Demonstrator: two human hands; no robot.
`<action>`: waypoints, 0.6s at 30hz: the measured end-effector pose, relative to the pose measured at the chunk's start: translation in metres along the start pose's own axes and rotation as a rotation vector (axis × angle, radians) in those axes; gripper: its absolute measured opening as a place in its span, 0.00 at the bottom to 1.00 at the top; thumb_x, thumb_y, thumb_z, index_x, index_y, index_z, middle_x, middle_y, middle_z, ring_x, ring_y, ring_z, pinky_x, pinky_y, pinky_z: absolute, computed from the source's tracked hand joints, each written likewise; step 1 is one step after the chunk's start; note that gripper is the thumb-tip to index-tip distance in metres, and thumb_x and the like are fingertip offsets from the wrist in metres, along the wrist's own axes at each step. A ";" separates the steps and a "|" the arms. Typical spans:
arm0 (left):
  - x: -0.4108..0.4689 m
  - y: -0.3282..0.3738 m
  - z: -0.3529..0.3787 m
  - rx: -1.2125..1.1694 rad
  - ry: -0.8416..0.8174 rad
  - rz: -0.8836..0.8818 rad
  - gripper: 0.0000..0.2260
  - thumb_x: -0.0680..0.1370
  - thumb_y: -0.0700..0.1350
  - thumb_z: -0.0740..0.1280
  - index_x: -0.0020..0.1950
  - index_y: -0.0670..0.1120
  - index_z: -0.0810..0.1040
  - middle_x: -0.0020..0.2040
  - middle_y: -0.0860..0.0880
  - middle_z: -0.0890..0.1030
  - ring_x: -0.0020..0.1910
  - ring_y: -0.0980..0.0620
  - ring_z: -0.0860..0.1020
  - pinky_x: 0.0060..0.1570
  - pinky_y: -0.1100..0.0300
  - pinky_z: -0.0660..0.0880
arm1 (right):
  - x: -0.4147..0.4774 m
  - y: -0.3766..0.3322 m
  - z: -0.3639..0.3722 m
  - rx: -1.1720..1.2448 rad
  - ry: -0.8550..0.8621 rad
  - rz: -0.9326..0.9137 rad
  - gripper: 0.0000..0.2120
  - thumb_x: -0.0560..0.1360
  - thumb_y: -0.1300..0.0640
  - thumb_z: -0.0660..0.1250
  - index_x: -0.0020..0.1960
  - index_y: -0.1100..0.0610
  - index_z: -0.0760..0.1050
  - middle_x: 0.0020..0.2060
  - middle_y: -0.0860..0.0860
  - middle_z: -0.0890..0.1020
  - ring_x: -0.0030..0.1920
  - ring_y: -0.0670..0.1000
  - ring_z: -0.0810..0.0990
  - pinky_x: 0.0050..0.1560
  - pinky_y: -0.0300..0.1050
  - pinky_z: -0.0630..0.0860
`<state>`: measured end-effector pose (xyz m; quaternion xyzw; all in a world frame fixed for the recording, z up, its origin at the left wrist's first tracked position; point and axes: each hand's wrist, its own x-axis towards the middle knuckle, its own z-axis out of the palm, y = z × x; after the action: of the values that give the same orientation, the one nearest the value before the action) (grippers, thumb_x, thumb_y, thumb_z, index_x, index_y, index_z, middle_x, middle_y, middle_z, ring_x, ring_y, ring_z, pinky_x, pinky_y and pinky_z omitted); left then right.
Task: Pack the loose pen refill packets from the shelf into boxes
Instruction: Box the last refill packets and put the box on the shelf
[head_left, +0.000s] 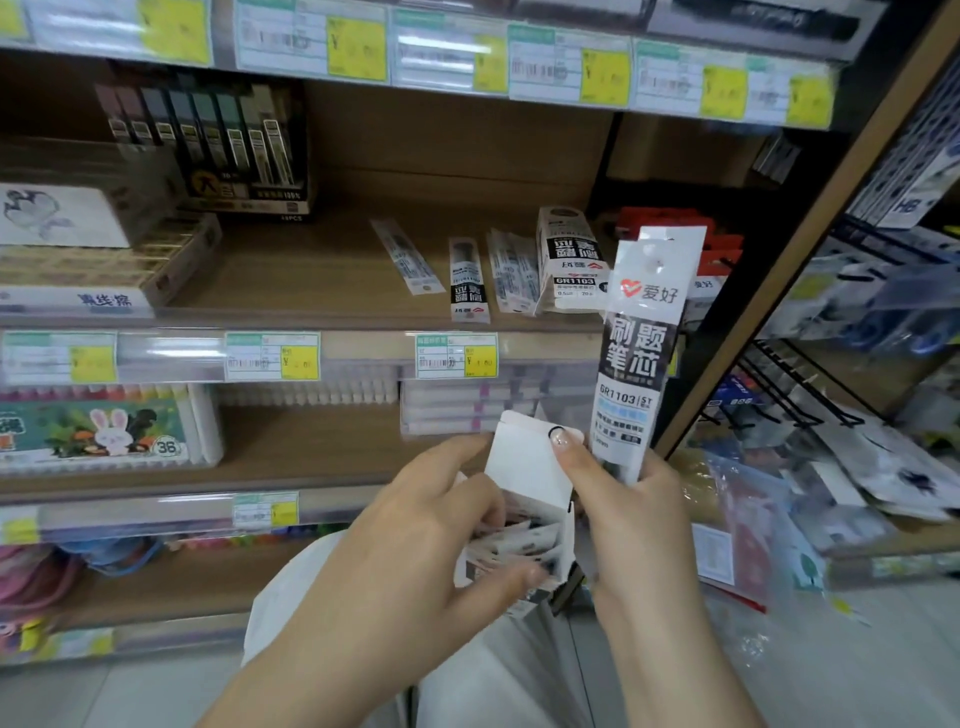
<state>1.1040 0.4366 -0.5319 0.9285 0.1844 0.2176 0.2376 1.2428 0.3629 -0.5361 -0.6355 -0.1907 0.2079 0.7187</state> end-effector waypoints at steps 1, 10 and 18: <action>-0.001 0.000 0.001 0.036 -0.011 0.014 0.15 0.68 0.65 0.63 0.42 0.54 0.73 0.66 0.58 0.67 0.59 0.60 0.70 0.51 0.71 0.66 | 0.001 0.000 0.000 0.018 0.006 0.005 0.11 0.71 0.61 0.72 0.38 0.45 0.83 0.38 0.51 0.86 0.44 0.58 0.84 0.49 0.65 0.79; -0.004 0.009 0.012 0.426 0.162 0.163 0.05 0.69 0.47 0.74 0.37 0.48 0.82 0.62 0.47 0.78 0.68 0.39 0.67 0.63 0.44 0.66 | 0.006 0.006 -0.001 0.187 0.071 0.126 0.03 0.72 0.63 0.71 0.42 0.57 0.80 0.44 0.61 0.84 0.47 0.65 0.82 0.51 0.65 0.78; 0.000 0.003 0.020 0.409 0.270 0.235 0.10 0.73 0.44 0.64 0.45 0.42 0.83 0.51 0.49 0.82 0.66 0.44 0.67 0.66 0.48 0.62 | 0.010 0.009 0.000 0.227 0.108 0.123 0.03 0.71 0.63 0.71 0.44 0.57 0.79 0.43 0.60 0.83 0.47 0.64 0.82 0.51 0.68 0.77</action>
<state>1.1145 0.4271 -0.5458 0.9349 0.1455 0.3236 -0.0084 1.2509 0.3694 -0.5452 -0.5709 -0.0876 0.2375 0.7811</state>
